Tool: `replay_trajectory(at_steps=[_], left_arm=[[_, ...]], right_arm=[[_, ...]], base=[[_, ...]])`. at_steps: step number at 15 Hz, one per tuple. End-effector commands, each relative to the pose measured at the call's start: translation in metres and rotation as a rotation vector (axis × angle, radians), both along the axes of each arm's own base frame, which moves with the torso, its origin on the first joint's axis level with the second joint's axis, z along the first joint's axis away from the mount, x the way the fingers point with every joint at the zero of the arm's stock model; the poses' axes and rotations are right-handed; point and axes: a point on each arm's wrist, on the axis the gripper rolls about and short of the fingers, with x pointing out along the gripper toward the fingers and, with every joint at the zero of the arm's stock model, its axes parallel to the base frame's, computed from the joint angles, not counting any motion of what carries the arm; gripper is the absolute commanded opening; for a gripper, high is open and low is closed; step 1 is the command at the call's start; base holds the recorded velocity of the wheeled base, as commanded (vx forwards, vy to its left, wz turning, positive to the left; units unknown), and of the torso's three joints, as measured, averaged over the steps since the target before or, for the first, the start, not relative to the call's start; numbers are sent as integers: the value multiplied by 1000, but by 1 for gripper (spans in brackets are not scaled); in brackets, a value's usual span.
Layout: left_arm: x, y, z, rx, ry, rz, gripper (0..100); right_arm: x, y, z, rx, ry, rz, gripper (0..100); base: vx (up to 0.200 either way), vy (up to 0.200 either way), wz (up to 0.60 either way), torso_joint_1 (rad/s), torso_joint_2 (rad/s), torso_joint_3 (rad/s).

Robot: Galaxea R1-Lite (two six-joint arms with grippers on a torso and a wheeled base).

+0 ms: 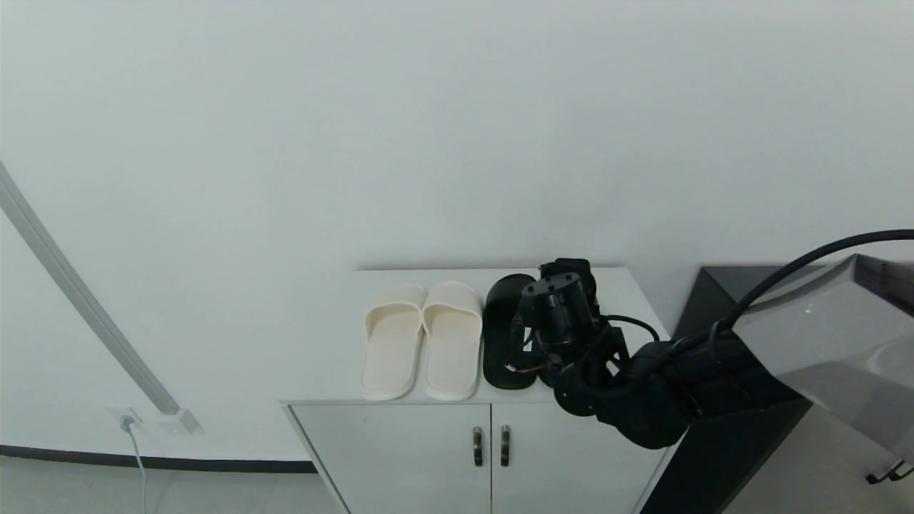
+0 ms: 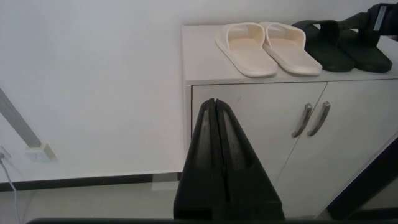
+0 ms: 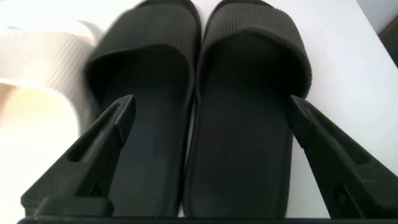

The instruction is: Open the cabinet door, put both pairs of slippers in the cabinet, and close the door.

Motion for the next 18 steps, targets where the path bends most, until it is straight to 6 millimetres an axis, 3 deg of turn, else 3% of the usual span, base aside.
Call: replay_trajectory(at_steps=[1,11,16,17,18], left_arm=[[0,0,0,0,1,0,0],[0,0,0,-1,1,0,0],[0,0,0,-1,1,0,0],[0,0,0,-1,1,0,0],[0,0,0,-1,1,0,0]], right_arm=[[12,5,-17,-24,18,-8,100],[66,16,-31,-6,-33,-65,100],[75,20,-32,-17,-53,-75,100],[75,20,-33,-20,-53,-79,0],[75,20,-33,-20,-53,-79,0]], base=[[0,0,0,0,0,0],[0,0,0,0,0,0],[0,0,0,0,0,0],[0,0,0,0,0,0],[0,0,0,0,0,0]])
